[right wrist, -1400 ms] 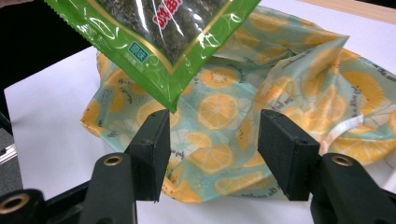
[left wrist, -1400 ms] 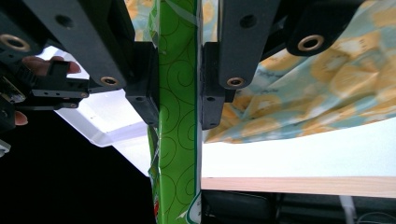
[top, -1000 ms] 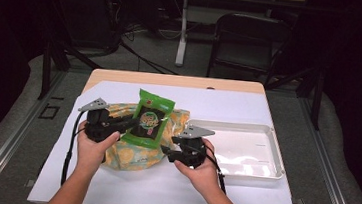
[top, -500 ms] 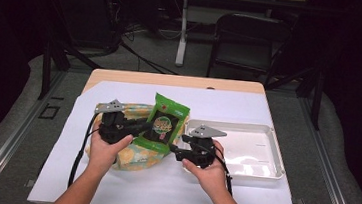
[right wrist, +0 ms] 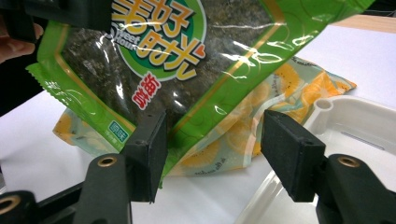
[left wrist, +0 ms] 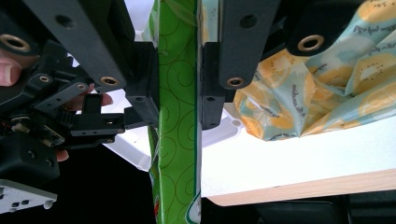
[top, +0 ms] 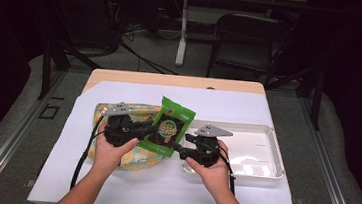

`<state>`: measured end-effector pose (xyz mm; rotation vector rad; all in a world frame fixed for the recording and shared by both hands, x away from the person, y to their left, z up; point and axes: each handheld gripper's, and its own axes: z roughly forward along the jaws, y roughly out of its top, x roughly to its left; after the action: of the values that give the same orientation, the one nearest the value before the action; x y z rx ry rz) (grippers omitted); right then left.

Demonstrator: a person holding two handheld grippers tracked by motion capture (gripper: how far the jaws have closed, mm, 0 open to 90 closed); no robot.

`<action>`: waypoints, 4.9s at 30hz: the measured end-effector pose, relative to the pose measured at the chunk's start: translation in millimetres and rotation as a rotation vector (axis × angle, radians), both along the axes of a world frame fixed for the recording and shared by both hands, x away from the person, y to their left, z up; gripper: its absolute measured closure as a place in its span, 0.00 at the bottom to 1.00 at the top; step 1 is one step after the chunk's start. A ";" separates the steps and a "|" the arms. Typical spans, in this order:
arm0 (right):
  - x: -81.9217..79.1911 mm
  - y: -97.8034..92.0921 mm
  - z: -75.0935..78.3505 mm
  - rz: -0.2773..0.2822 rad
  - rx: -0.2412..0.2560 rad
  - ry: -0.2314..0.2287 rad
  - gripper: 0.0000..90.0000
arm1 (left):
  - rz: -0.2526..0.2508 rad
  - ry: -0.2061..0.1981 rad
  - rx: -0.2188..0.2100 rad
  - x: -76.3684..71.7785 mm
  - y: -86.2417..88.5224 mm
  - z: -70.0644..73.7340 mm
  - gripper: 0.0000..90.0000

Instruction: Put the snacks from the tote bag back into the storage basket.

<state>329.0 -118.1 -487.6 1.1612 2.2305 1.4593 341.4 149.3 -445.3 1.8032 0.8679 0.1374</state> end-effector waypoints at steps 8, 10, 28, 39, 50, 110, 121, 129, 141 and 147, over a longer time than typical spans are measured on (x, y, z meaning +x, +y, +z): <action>-1.1 -0.7 2.6 0.016 0.016 0.001 0.46 | -0.013 -0.001 -0.004 -0.7 -4.3 -2.5 0.81; -1.0 -1.0 2.7 0.015 0.026 0.002 0.46 | -0.019 -0.001 -0.002 -0.8 -5.8 -3.9 0.81; 7.1 -9.7 -6.0 0.016 0.068 0.089 0.46 | -0.034 -0.016 0.004 -1.4 -21.6 -15.7 0.81; 12.8 -26.6 -5.4 -0.034 0.117 0.118 0.49 | -0.038 -0.011 0.002 9.4 -40.5 -17.2 0.81; 16.8 -47.7 5.7 -0.083 0.151 0.098 0.56 | -0.053 -0.003 0.012 20.0 -57.9 -5.0 0.81; 22.1 -92.2 31.6 -0.251 0.075 0.020 1.00 | -0.008 -0.019 0.101 40.6 -102.7 -8.9 0.76; 29.2 -98.0 30.9 -0.281 0.056 0.021 1.00 | 0.016 -0.002 0.126 52.4 -117.0 -11.2 0.74; 36.5 -102.8 25.2 -0.301 0.023 0.035 1.00 | 0.031 0.030 0.123 61.3 -126.5 -20.8 0.74; 45.1 -104.4 11.9 -0.320 -0.016 0.055 1.00 | 0.040 0.081 0.141 71.9 -136.1 -39.0 0.71; 48.9 -104.5 4.2 -0.331 -0.026 0.064 1.00 | 0.043 0.103 0.155 77.7 -139.8 -48.4 0.70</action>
<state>377.9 -222.5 -483.3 1.5021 1.9686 1.2722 419.1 9.5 -493.8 1.9499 0.9929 0.1435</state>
